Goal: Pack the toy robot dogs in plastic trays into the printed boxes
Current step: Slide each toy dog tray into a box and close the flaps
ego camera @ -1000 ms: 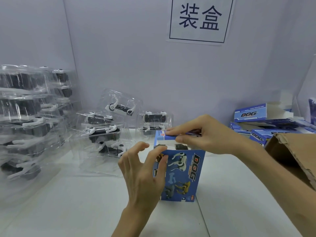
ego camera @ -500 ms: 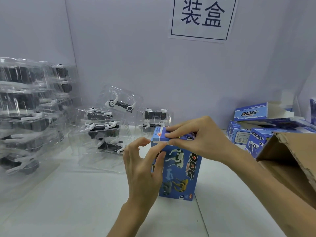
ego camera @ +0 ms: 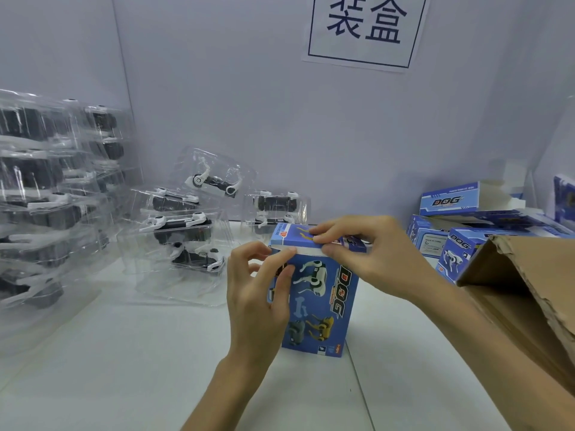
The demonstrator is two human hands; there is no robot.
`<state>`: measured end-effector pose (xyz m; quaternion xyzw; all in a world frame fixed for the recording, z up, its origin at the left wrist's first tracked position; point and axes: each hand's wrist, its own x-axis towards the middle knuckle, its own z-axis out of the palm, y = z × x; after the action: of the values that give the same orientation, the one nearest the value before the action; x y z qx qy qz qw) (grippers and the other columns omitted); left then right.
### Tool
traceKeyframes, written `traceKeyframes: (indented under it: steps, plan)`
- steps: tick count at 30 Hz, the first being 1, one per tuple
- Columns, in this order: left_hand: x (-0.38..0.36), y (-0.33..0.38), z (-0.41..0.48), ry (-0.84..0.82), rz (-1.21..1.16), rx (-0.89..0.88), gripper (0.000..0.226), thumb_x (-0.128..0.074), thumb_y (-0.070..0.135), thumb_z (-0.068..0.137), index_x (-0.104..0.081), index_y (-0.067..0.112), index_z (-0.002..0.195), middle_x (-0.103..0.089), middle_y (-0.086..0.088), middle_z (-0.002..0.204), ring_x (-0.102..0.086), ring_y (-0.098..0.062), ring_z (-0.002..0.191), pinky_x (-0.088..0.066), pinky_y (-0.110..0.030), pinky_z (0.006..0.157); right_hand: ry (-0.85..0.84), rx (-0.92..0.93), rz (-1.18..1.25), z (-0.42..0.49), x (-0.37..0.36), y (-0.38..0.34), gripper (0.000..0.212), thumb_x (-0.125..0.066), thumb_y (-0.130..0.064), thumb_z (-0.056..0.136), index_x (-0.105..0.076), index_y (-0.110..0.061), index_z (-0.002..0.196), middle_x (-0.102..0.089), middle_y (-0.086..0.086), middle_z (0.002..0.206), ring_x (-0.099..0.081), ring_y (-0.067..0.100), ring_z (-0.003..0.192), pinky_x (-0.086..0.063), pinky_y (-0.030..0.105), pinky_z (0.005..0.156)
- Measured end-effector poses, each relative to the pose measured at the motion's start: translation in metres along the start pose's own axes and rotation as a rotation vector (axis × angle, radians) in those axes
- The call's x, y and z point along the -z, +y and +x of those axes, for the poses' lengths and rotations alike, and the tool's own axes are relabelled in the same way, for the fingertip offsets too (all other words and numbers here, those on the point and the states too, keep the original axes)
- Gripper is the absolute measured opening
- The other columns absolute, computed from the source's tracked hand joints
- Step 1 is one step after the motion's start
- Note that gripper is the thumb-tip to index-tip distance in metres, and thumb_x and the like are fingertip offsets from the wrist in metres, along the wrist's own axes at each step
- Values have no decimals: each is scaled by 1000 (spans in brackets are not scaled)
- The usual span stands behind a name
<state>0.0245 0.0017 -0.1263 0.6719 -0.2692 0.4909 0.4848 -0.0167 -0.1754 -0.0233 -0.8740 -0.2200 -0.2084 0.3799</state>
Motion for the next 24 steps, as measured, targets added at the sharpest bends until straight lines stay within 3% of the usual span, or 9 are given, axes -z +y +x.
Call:
traceKeyframes:
  steps: [5,9,11,13,15,17,21,24]
  plan:
    - [1,-2,1,-8,8,-10,34,-66,6,89,-61,24,117,-43,0,113,-50,-9,104,-46,-12,84,-24,21,-94,7,2,-1,16,-70,-18,91,-76,-18,105,-75,-6,112,-62,5,115,-59,23,73]
    - [1,0,1,-4,26,10,25,-62,17,95,-60,27,118,-44,2,115,-48,-5,105,-48,-23,81,-101,-22,-17,2,6,-1,20,-64,-14,95,-74,-22,109,-69,-15,117,-53,-5,120,-53,12,69]
    - [0,2,0,-11,123,-22,25,-58,19,95,-60,27,118,-46,-1,118,-49,-13,109,-42,-28,89,-126,-25,-56,-2,10,-1,28,-59,-9,99,-73,-29,113,-63,-22,117,-49,-5,120,-49,9,74]
    - [-1,6,1,-31,238,-94,26,-57,20,94,-62,27,119,-48,-3,125,-48,-23,116,-33,-32,97,-134,14,-178,-4,14,-1,38,-57,-5,99,-72,-34,117,-57,-17,113,-50,4,114,-45,11,81]
    - [-3,11,3,-64,272,-152,25,-58,21,93,-69,24,115,-52,-6,129,-48,-25,121,-29,-34,99,-137,37,-233,-6,18,-2,41,-60,-6,97,-68,-41,117,-58,-15,107,-53,9,106,-43,10,79]
    - [-6,17,5,-95,261,-161,21,-59,21,91,-73,19,108,-55,-8,129,-50,-26,121,-27,-33,100,-79,30,-177,-5,21,-2,40,-68,-8,92,-67,-42,112,-67,-15,101,-62,9,99,-45,7,77]
    - [-12,26,11,-130,208,-85,21,-58,26,89,-72,16,101,-59,-8,127,-51,-26,119,-25,-31,104,106,-59,39,-9,20,5,18,-80,-9,82,-72,-25,86,-78,-8,93,-72,3,92,-52,11,79]
    - [-18,30,14,-150,157,-110,17,-63,23,87,-72,16,100,-62,-3,123,-52,-23,119,-31,-45,108,191,-42,95,-14,10,13,9,-80,-8,82,-76,-17,83,-78,-7,91,-73,7,91,-55,16,79]
